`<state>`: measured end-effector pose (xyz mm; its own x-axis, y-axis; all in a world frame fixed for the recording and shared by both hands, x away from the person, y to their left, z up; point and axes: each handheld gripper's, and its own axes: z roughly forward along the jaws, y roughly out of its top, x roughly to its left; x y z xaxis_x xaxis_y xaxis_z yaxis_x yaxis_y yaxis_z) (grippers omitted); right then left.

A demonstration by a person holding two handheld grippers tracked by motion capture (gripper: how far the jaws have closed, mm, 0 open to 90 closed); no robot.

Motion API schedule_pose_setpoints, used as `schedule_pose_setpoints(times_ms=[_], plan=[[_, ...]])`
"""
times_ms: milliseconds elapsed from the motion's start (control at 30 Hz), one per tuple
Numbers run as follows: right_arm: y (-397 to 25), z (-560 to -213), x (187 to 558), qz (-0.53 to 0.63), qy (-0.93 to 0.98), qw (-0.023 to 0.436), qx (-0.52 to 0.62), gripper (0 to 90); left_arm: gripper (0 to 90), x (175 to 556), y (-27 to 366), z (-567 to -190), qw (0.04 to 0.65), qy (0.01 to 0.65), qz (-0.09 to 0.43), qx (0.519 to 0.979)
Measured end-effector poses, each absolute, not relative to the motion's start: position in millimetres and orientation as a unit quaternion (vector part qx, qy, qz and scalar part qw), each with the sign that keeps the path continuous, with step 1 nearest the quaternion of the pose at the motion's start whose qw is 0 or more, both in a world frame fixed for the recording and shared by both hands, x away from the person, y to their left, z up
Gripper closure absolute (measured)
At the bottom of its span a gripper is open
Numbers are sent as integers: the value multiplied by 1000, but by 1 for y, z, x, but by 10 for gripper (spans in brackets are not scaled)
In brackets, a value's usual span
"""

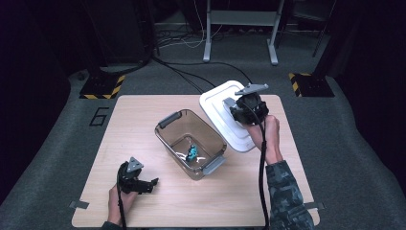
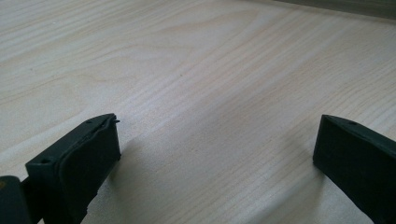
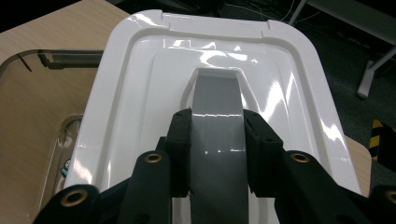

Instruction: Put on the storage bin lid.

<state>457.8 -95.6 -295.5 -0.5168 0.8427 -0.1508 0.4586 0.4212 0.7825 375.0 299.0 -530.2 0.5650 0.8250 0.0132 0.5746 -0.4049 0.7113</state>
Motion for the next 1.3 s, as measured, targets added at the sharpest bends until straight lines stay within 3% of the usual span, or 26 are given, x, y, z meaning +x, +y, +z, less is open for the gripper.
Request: schedule_pose_setpoints(times_ms=[1300], plan=[[-29,-303,460,369,827,230,357,663,1,375,299,-531,340,428,190,816]])
